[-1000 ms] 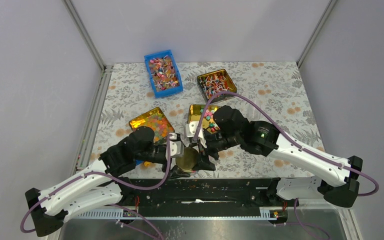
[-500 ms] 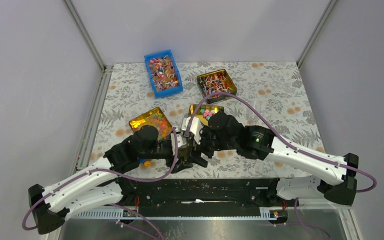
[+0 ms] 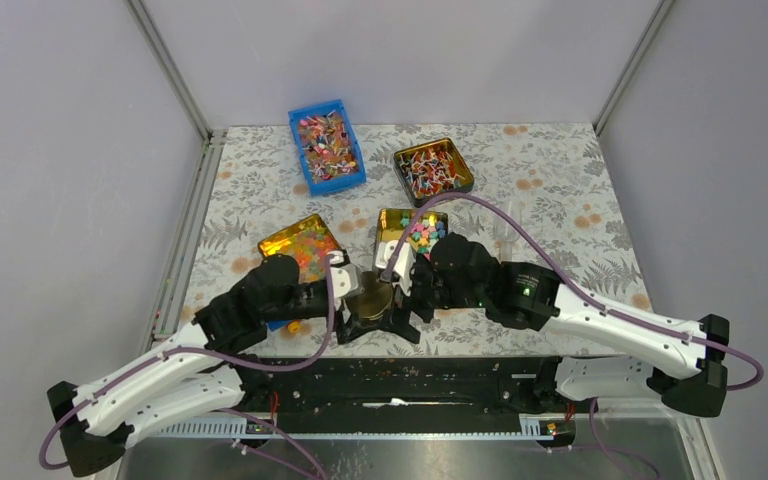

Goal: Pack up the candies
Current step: Screw the bottle lid onto the packing bottle.

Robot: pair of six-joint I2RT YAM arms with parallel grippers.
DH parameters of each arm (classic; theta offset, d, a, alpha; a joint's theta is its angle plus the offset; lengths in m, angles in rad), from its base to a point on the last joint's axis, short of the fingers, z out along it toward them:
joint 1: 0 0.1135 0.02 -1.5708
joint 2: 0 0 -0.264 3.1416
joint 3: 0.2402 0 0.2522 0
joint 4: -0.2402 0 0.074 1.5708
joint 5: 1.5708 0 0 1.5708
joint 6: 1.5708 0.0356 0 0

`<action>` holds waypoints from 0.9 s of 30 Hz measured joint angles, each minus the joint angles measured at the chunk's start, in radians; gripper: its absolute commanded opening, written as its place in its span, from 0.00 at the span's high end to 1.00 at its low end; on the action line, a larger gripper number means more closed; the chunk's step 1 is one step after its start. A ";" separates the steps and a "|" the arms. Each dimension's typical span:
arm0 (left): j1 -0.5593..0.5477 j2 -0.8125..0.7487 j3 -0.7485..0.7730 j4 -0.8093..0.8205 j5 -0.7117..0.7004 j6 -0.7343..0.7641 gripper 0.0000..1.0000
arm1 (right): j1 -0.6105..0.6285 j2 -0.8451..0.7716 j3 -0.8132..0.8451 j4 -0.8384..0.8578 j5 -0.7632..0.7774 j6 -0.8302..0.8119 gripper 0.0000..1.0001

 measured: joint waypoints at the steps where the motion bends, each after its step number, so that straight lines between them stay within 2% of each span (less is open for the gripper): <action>1: 0.000 -0.014 0.000 0.005 0.001 0.004 0.56 | 0.000 -0.011 -0.013 -0.003 -0.014 -0.011 0.00; 6: 0.000 -0.048 0.000 -0.019 0.022 0.034 0.56 | -0.030 -0.060 -0.031 -0.054 -0.112 -0.064 0.00; 15: 0.000 -0.047 0.000 -0.124 0.126 0.093 0.56 | -0.175 -0.124 -0.003 -0.113 -0.389 -0.150 0.01; 20: 0.000 -0.027 0.001 -0.133 0.216 0.123 0.57 | -0.182 -0.066 0.057 -0.120 -0.547 -0.180 0.00; 27: 0.000 -0.006 0.003 -0.148 0.272 0.140 0.57 | -0.182 0.077 0.140 -0.119 -0.632 -0.188 0.00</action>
